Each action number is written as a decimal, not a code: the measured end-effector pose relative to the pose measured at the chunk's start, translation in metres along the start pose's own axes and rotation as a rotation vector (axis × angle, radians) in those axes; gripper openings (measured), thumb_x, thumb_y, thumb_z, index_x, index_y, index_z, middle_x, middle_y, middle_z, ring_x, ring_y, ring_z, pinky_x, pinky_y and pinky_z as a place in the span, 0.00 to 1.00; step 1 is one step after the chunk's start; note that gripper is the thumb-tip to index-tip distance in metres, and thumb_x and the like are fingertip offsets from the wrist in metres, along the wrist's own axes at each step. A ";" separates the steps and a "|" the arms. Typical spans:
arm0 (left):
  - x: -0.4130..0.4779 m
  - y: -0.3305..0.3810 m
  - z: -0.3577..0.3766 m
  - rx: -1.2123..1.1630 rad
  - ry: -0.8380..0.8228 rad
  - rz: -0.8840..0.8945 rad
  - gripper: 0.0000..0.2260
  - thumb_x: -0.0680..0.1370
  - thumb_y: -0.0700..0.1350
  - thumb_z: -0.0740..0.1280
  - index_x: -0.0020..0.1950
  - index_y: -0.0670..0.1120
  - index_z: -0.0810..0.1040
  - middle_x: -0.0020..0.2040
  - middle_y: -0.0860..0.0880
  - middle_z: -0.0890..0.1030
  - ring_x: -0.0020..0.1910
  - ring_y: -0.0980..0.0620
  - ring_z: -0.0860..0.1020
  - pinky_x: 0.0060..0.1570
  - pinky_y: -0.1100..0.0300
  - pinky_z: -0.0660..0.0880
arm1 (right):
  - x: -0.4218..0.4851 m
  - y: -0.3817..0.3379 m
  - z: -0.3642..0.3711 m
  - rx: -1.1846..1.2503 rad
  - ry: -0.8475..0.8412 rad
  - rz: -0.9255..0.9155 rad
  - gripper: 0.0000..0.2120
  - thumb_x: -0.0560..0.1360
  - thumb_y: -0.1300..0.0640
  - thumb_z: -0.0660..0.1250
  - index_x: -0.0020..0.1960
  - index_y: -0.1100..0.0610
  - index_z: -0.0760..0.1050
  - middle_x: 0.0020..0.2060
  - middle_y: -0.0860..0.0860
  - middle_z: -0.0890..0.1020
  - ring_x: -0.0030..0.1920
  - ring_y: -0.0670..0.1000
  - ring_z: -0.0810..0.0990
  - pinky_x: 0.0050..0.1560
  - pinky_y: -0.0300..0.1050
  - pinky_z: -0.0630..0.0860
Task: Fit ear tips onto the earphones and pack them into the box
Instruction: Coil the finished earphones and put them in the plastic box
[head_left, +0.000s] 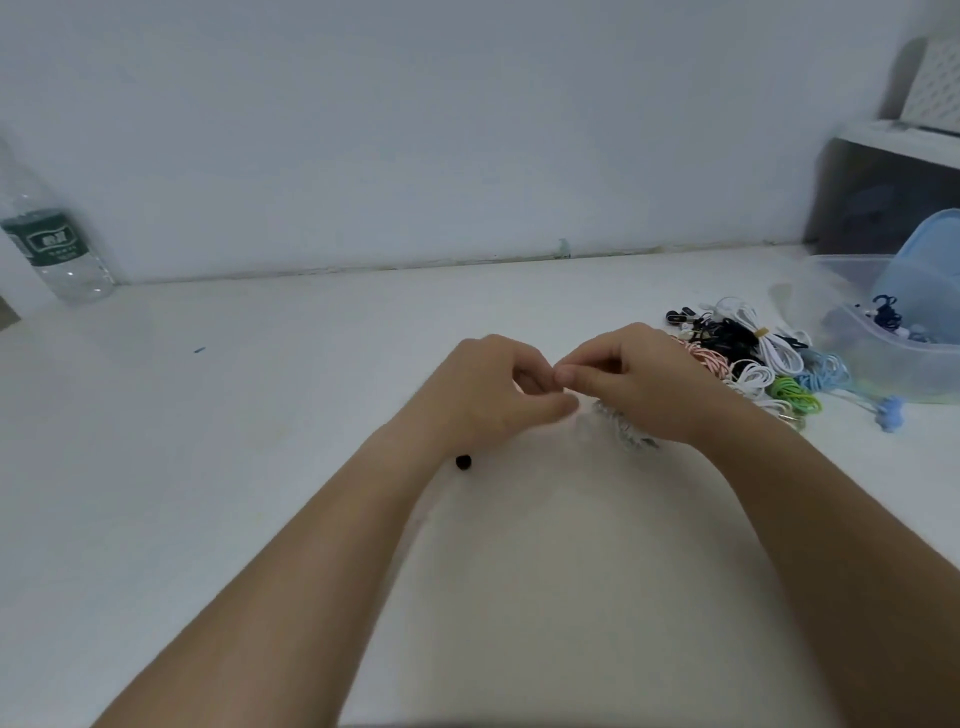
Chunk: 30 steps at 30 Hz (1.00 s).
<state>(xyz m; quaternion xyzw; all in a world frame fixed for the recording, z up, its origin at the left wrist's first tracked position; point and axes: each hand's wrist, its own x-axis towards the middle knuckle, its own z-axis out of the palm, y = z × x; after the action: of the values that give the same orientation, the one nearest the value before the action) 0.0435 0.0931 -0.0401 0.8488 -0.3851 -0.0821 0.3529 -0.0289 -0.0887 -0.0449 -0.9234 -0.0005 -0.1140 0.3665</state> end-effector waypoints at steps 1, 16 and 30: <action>0.000 -0.003 -0.010 0.001 0.044 -0.011 0.02 0.74 0.53 0.72 0.43 0.57 0.84 0.41 0.60 0.84 0.34 0.66 0.77 0.36 0.70 0.70 | 0.001 0.000 0.004 0.017 0.007 -0.005 0.07 0.79 0.50 0.69 0.46 0.48 0.86 0.35 0.57 0.82 0.32 0.45 0.71 0.37 0.44 0.69; -0.029 -0.064 -0.078 0.113 0.080 -0.432 0.04 0.71 0.44 0.77 0.38 0.48 0.84 0.32 0.55 0.83 0.33 0.55 0.79 0.36 0.63 0.71 | 0.002 -0.003 0.025 0.303 0.061 0.097 0.10 0.81 0.60 0.65 0.57 0.50 0.82 0.40 0.48 0.82 0.32 0.44 0.72 0.33 0.34 0.70; -0.027 -0.045 -0.077 -0.504 0.363 -0.294 0.04 0.75 0.34 0.73 0.48 0.39 0.81 0.35 0.46 0.83 0.41 0.46 0.86 0.43 0.59 0.83 | 0.001 -0.004 0.023 0.451 0.039 0.070 0.03 0.77 0.63 0.71 0.49 0.57 0.81 0.35 0.48 0.86 0.37 0.42 0.82 0.41 0.31 0.75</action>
<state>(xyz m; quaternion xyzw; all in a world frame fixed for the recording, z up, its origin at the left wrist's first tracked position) 0.0829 0.1743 -0.0168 0.7822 -0.1571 -0.0720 0.5986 -0.0236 -0.0707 -0.0585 -0.8153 0.0131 -0.1158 0.5672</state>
